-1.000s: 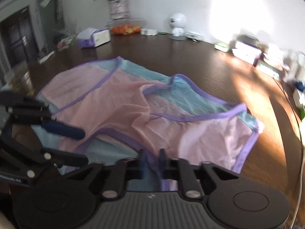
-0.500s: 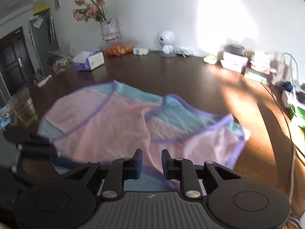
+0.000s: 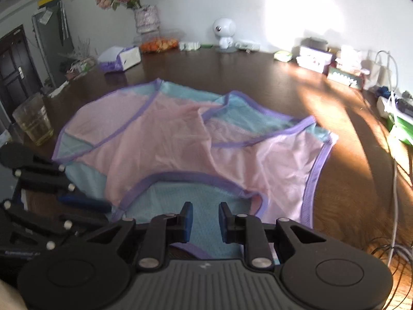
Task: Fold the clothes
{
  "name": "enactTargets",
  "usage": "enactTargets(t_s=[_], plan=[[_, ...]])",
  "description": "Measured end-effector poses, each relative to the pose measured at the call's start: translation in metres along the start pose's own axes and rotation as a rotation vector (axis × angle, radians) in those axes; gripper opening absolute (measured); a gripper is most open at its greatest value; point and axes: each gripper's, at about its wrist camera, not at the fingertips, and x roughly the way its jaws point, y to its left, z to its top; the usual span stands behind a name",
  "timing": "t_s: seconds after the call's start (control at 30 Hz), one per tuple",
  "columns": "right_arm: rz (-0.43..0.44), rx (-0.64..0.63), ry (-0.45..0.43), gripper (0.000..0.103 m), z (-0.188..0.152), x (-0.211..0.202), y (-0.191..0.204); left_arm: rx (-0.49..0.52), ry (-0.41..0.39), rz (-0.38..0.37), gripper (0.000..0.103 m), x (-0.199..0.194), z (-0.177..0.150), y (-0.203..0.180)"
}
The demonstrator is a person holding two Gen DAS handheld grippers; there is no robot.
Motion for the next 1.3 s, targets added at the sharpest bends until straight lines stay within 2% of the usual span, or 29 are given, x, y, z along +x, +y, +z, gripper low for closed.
enactTargets(t_s=[0.1,0.2,0.3,0.37,0.43,0.47,0.5,0.57,0.63,0.83,0.93,1.0,1.07,1.1,1.23,1.3], plan=[[0.011,0.018,-0.060,0.022,0.027,0.009,-0.003,0.049,-0.024,0.032,0.025,0.004,0.003,-0.011],[0.009,0.059,-0.041,0.024,0.065,0.046,-0.010,0.088,-0.025,0.069,0.025,0.011,0.003,-0.019],[0.010,0.124,-0.014,0.024,0.104,0.085,-0.020,0.084,-0.004,0.052,0.025,0.016,-0.001,-0.018],[0.011,0.173,0.017,0.024,0.128,0.113,-0.029,0.070,-0.013,0.039,0.020,0.017,-0.004,-0.014],[-0.019,0.226,0.046,0.024,0.138,0.139,-0.037,0.058,-0.022,0.043,0.006,0.017,-0.005,-0.012],[-0.036,0.247,0.061,0.024,0.142,0.149,-0.043,0.050,-0.025,0.042,0.004,0.017,-0.006,-0.010],[-0.052,0.258,0.074,0.022,0.145,0.157,-0.048,0.040,-0.025,0.036,0.003,0.016,-0.007,-0.008],[-0.050,0.262,0.059,0.005,0.150,0.163,-0.051,0.032,-0.029,0.026,0.003,0.013,-0.010,-0.006],[-0.032,0.277,0.053,0.001,0.154,0.166,-0.054,0.021,-0.032,0.010,0.002,0.011,-0.012,-0.005],[-0.045,0.252,0.041,0.001,0.152,0.169,-0.055,0.037,-0.035,-0.006,0.003,0.007,-0.017,-0.009],[-0.055,0.226,0.030,0.011,0.146,0.166,-0.050,0.010,-0.051,-0.034,0.007,-0.003,-0.015,-0.003],[-0.046,0.188,0.005,0.014,0.141,0.140,-0.047,-0.033,-0.081,-0.068,0.015,-0.014,-0.011,0.006],[-0.042,0.145,-0.019,0.031,0.132,0.105,-0.048,-0.068,-0.109,-0.079,0.017,-0.019,-0.004,0.013],[-0.050,0.121,-0.028,0.032,0.124,0.088,-0.046,-0.073,-0.118,-0.067,0.017,-0.017,0.000,0.016],[-0.092,0.025,0.038,0.031,0.073,0.046,-0.030,-0.031,-0.098,0.005,0.016,0.012,0.019,0.015],[-0.090,0.013,0.054,0.029,0.053,0.036,-0.027,-0.009,-0.085,0.023,0.015,0.028,0.031,0.014]])
